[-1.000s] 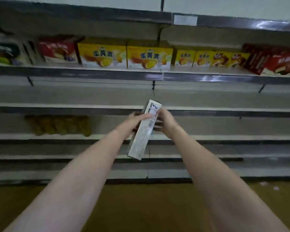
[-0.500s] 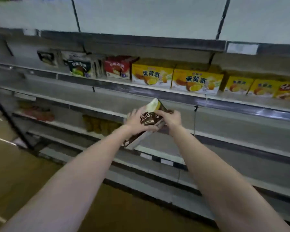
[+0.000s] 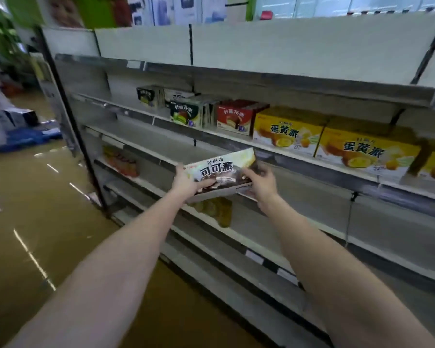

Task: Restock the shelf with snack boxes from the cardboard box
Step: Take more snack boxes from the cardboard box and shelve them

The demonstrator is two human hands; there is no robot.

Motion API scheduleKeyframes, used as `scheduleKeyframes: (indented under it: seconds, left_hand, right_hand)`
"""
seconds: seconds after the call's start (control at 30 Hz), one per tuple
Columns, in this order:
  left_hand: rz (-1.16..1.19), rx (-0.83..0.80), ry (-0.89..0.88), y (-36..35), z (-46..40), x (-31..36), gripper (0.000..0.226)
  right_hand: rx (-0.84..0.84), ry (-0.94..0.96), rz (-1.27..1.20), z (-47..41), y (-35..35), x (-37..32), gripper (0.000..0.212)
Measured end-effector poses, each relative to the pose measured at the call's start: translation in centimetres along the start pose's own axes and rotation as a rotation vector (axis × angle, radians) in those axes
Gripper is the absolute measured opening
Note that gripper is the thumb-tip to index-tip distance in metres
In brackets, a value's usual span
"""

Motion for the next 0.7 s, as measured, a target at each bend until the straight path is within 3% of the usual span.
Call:
scheduleKeyframes:
  seconds: [0.17, 0.37, 0.53, 0.7]
  left_hand:
    - [0.052, 0.062, -0.106, 4.6, -4.3, 0.7, 0.138]
    - [-0.001, 0.119, -0.254, 10.3, -10.9, 1.9, 0.103]
    - [-0.101, 0.128, -0.37, 15.3, -16.3, 2.9, 0.107]
    - [-0.084, 0.151, -0.372, 20.8, -21.7, 1.6, 0.112]
  right_hand:
    - [-0.114, -0.029, 0.173, -3.5, -4.7, 0.5, 0.061]
    - [-0.045, 0.062, 0.365, -6.7, -12.1, -1.1, 0.051]
    - [0.005, 0.07, 0.438, -10.0, -18.7, -0.9, 0.048]
    - [0.02, 0.095, 0.434, -12.3, -25.7, -0.4, 0.049]
Point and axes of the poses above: each hand's wrist, its own z-axis away from the middle knuckle, its own y-axis out of the back of the hand, x = y × z, the point moved 7 cm from there along -z, towards the middle knuckle, and after that the axes turned 1 degree about -y, right-handed, at the moved point
